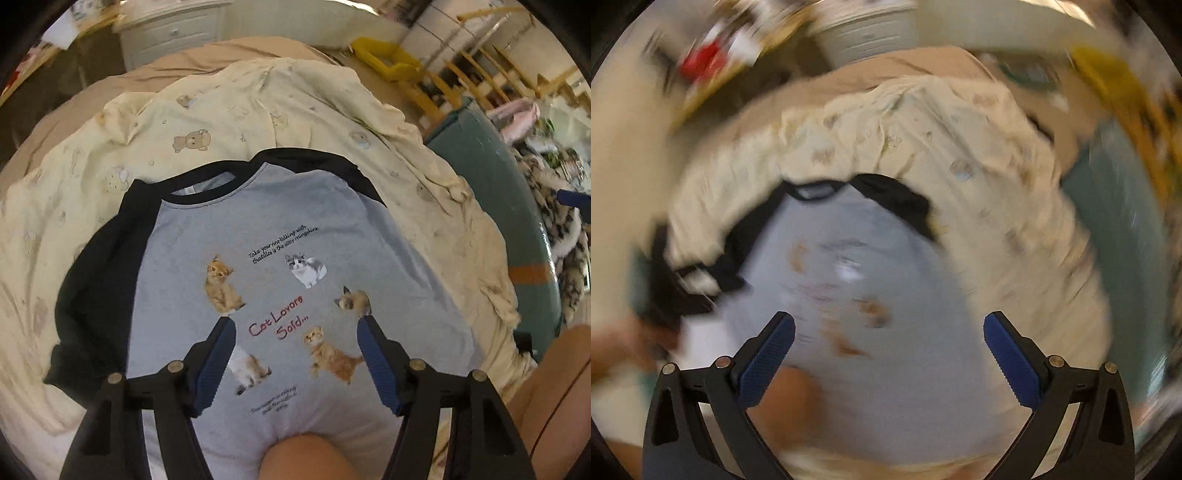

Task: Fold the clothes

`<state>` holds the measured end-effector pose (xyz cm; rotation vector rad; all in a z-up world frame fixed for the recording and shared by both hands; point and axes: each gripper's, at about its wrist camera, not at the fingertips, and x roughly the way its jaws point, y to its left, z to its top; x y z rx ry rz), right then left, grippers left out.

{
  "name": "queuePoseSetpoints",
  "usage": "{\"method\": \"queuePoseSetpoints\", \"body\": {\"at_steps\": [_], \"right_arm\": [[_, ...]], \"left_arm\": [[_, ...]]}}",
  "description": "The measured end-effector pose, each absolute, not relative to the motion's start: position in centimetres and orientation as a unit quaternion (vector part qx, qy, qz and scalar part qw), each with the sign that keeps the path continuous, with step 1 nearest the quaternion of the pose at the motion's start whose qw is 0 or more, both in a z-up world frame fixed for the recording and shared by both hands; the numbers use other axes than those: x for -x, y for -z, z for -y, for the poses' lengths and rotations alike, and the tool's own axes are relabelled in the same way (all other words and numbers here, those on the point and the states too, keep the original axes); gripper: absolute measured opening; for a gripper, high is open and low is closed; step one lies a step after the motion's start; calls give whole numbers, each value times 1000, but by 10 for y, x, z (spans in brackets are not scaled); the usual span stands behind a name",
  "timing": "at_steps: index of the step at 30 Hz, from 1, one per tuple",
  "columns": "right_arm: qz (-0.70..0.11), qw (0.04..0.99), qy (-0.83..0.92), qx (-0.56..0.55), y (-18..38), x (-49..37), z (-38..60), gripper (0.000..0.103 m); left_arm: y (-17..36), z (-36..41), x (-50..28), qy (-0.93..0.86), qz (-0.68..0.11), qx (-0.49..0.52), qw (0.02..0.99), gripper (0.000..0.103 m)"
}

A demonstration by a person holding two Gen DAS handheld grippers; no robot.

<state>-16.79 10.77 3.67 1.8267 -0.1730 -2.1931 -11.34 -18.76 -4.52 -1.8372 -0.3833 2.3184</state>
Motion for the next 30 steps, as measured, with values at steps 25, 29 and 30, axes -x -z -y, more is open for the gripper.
{"method": "queuePoseSetpoints", "body": {"at_steps": [25,29,30], "right_arm": [[10,145,777,-613,-18,243,-82,103],[31,168,778,-605,0,260,-122,102],[29,178,781,-598,3,264,-131,102]], "left_arm": [[31,239,78,-741,312,592,-60,69],[39,204,71,-725,298,616,-79,69],[38,192,75,-724,286,621,-92,69]]}}
